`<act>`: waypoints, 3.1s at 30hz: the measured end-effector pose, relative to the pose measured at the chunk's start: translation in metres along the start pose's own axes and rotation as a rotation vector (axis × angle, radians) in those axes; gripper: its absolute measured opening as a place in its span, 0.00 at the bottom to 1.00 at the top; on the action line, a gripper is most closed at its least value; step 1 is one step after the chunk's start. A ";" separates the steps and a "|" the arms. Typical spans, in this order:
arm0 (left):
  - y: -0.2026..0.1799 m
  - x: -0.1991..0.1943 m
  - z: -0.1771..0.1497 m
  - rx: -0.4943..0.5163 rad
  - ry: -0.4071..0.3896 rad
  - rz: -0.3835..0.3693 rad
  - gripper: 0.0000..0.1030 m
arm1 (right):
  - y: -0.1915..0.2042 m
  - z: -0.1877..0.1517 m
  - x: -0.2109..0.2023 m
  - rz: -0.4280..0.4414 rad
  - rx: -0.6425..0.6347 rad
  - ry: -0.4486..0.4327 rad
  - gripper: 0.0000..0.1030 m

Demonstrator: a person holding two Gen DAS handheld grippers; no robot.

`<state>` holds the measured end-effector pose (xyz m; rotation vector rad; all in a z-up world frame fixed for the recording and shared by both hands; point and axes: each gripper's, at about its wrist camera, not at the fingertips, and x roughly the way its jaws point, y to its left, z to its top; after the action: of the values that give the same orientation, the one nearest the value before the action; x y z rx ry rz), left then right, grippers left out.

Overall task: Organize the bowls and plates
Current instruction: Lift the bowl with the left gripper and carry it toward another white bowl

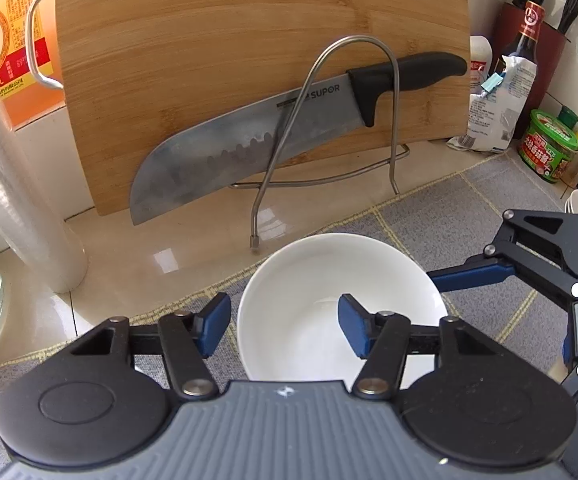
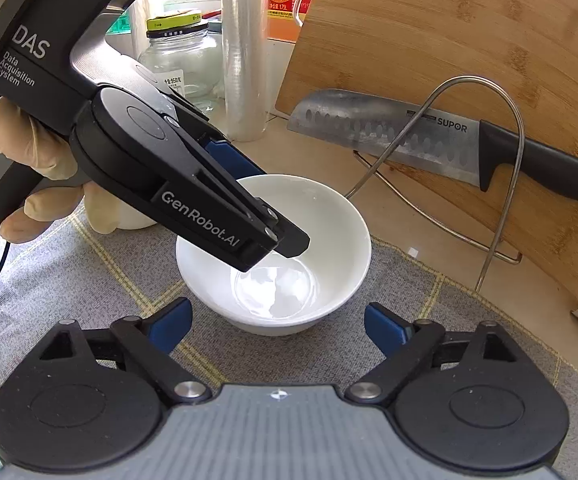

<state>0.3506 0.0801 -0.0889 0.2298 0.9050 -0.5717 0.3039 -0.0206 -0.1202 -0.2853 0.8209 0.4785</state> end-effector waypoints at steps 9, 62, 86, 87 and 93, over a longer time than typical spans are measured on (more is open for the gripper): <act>0.000 0.002 0.000 -0.005 0.006 -0.023 0.48 | 0.001 0.003 0.005 0.015 -0.005 -0.009 0.80; -0.052 -0.069 -0.011 0.009 -0.020 -0.014 0.48 | 0.021 -0.013 -0.071 0.047 -0.043 -0.013 0.80; -0.086 -0.102 -0.033 0.014 -0.034 -0.006 0.48 | 0.036 -0.038 -0.104 0.058 -0.047 -0.017 0.80; -0.088 -0.102 -0.033 0.014 -0.034 -0.008 0.48 | 0.037 -0.039 -0.105 0.058 -0.046 -0.017 0.80; -0.093 -0.105 -0.039 0.008 -0.032 -0.024 0.48 | 0.039 -0.047 -0.112 0.064 -0.042 -0.009 0.80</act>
<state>0.2211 0.0581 -0.0247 0.2165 0.8758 -0.5993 0.1887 -0.0399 -0.0687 -0.2961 0.8139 0.5565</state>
